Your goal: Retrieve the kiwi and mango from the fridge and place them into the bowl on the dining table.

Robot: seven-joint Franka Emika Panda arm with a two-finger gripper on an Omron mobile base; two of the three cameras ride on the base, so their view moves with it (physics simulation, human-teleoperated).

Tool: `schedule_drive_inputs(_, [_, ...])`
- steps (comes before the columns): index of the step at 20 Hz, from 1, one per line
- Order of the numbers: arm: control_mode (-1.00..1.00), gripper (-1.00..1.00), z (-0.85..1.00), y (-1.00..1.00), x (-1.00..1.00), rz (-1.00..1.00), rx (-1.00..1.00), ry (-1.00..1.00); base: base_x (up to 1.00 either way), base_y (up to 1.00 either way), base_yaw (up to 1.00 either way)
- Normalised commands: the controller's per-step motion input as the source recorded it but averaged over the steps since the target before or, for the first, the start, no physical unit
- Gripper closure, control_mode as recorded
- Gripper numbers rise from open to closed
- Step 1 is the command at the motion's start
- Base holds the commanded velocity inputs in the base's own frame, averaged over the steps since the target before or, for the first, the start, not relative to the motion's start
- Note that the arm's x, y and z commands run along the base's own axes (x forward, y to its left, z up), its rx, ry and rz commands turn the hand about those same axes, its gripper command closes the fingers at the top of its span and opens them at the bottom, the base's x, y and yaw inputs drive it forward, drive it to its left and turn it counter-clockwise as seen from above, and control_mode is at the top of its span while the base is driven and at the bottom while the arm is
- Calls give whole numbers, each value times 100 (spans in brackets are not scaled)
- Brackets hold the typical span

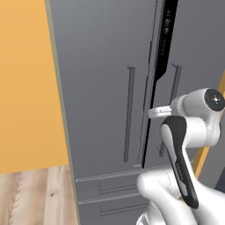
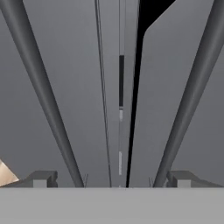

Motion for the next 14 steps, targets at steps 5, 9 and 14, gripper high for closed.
schedule_drive_inputs(5, [-100, -100, 0, -5, -6, 0, 0, -1, 0, 0, 0])
schedule_drive_inputs(9, [-100, -100, 0, -21, -23, -2, 0, 0, 0, 0, 0])
schedule_drive_inputs(14, [-100, -100, 0, -16, -31, -3, 0, 0, 0, 0, 0])
